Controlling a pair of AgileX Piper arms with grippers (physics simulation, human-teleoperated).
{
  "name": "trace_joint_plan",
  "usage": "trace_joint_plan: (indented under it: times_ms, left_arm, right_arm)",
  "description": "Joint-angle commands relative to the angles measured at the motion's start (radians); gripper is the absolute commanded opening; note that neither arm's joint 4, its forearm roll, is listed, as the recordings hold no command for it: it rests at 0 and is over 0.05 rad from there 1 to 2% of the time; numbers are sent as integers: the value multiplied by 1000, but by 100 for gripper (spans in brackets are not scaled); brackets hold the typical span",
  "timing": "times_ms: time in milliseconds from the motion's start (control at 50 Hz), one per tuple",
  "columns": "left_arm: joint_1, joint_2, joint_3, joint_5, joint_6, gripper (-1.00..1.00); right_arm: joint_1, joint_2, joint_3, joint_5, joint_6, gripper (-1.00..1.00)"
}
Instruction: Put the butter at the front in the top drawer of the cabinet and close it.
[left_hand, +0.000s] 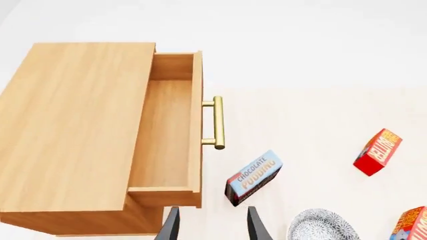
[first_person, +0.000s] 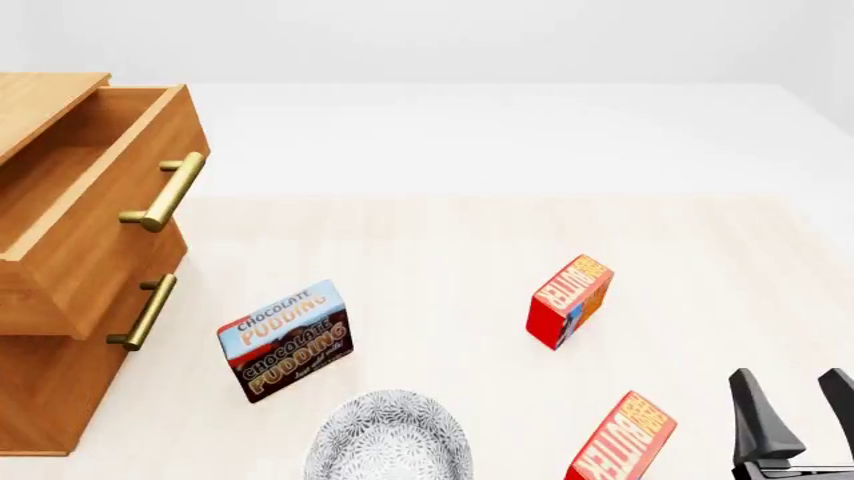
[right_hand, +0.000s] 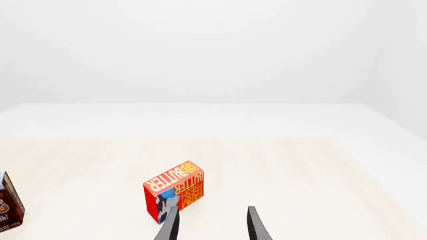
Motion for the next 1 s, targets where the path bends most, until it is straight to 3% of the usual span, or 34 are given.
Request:
trace_joint_plan:
  times_ms: [20,440,700,1000]
  left_arm:
    - [-2,94,-56,12,-11,100]
    - [12,224,-113,-12,-23,100]
    - [7,285,-62,-91,-29,100]
    - [41,326,64,-206,-46,100]
  right_arm:
    - [0,0,0,-4,1,100]
    - [0,0,0,-3,0,100]
    - [0,0,0,-3,0,100]
    - [0,0,0,-3,0,100]
